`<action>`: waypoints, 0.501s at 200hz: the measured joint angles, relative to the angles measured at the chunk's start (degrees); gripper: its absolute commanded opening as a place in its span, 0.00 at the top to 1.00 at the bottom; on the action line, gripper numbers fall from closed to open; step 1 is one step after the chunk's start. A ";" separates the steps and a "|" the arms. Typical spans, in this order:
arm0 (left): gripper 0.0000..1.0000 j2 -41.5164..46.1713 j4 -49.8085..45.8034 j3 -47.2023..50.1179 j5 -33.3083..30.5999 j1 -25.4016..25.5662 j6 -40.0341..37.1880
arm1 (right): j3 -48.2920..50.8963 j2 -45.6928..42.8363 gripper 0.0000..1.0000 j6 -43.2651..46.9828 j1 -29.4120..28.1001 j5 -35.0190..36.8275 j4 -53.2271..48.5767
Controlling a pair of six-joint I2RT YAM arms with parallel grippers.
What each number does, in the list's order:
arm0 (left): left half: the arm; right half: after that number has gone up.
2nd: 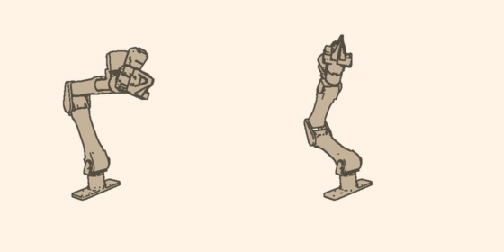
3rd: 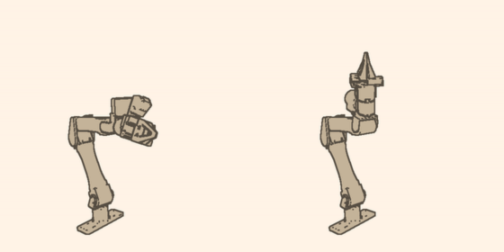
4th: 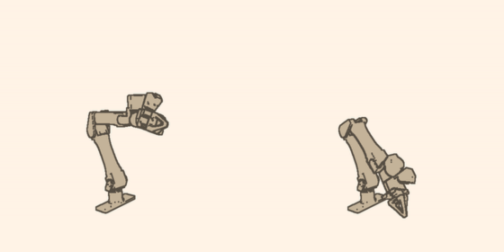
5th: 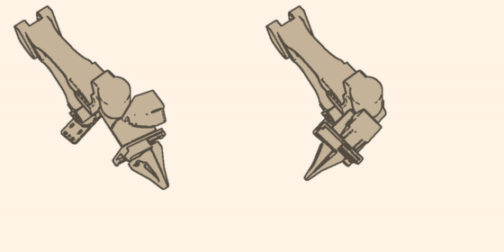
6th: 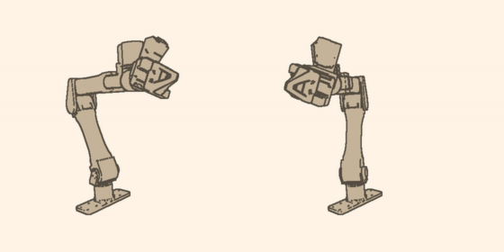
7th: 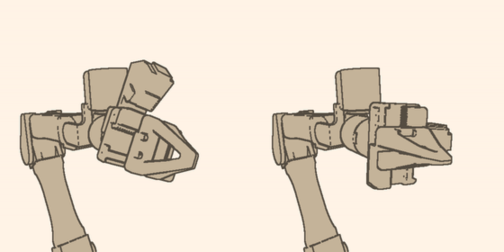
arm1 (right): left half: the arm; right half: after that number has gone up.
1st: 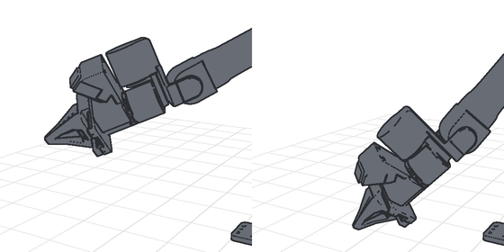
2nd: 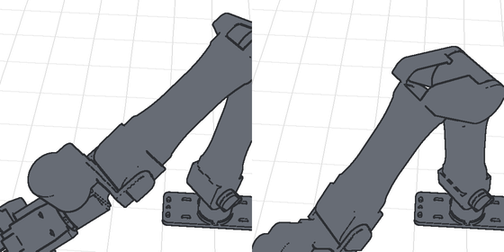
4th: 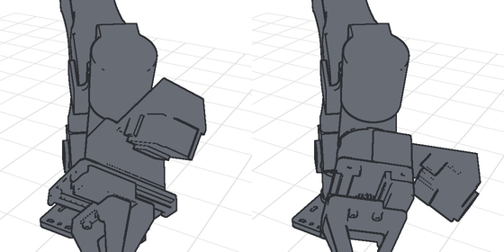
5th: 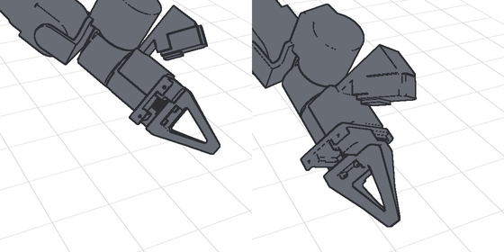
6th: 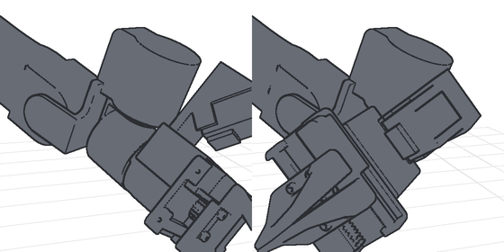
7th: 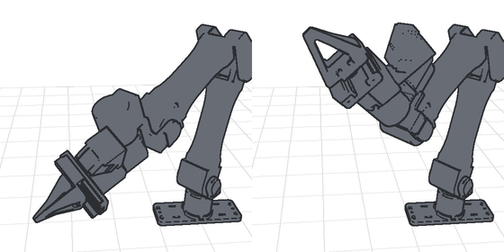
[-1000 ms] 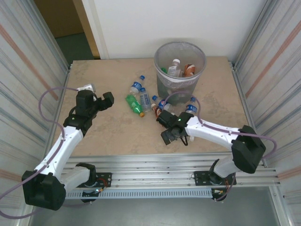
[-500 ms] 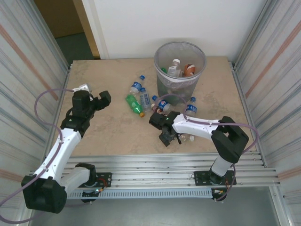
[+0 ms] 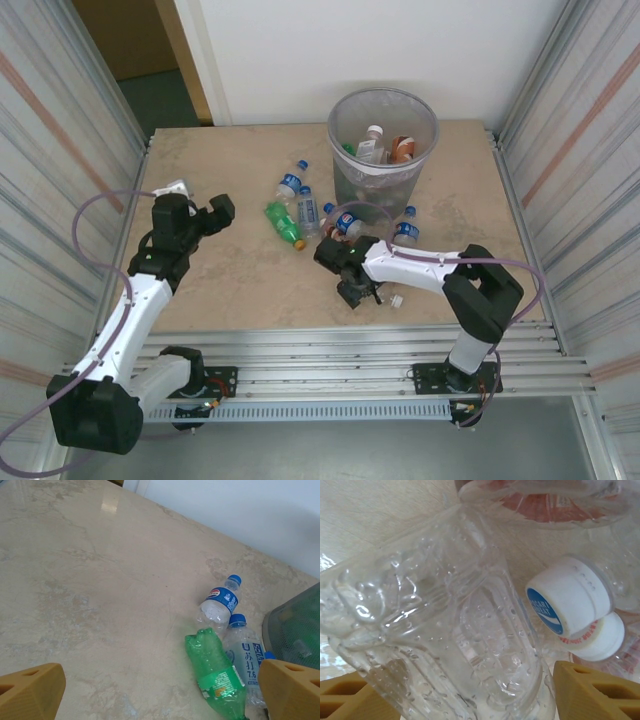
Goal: Put the plastic bottles in the bin
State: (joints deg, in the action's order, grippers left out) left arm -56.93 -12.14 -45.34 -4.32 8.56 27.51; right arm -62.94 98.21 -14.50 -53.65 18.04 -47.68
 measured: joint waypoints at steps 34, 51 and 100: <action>0.01 0.00 0.00 0.07 0.17 0.00 0.26 | -0.74 2.97 0.19 0.46 -0.42 -4.44 2.91; 0.01 0.00 0.00 0.07 0.17 -0.07 0.42 | -1.27 4.96 0.18 0.90 -0.74 -5.95 3.26; 0.01 0.00 0.00 0.11 0.22 -0.61 0.48 | -3.76 6.62 0.44 2.16 -1.01 -8.31 2.69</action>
State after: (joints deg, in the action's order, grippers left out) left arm -56.93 -12.14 -45.23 -4.10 7.94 27.99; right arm -66.70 104.84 -12.34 -54.65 9.74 -44.99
